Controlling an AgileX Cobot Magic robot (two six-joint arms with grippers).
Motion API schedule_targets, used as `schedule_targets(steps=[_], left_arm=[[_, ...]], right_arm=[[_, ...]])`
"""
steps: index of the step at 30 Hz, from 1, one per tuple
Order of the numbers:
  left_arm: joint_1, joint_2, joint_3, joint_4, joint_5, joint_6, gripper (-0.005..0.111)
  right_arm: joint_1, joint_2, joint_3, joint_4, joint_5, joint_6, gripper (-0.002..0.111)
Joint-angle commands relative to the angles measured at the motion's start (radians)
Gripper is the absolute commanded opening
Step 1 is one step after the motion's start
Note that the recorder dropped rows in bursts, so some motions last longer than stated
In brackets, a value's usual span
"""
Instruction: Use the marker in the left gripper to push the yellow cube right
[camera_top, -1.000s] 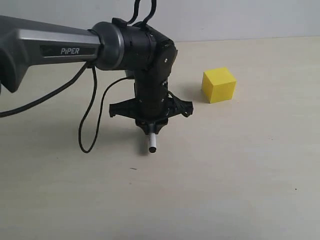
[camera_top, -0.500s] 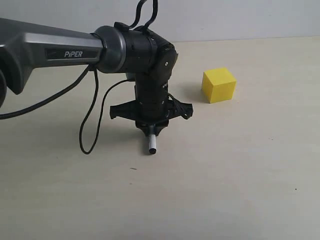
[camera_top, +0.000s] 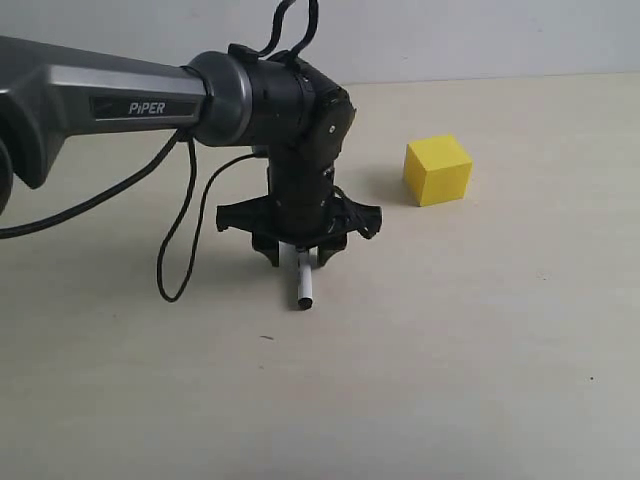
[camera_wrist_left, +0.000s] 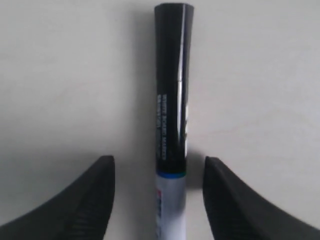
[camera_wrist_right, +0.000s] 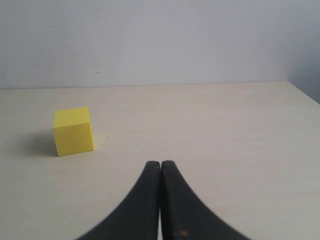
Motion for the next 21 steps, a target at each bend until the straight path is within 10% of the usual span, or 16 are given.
schedule_targets(steps=[1, 17, 21], left_arm=[[0.000, -0.040, 0.001, 0.024, -0.023, 0.080, 0.052], [-0.069, -0.123, 0.001, 0.066, -0.126, 0.187, 0.052], [-0.069, -0.148, 0.001, 0.072, -0.124, 0.210, 0.035]], right_arm=[[0.002, -0.007, 0.005, -0.002, -0.013, -0.002, 0.000], [0.002, -0.007, 0.005, -0.002, -0.013, -0.004, 0.000], [0.002, -0.007, 0.005, -0.002, -0.013, -0.004, 0.000]])
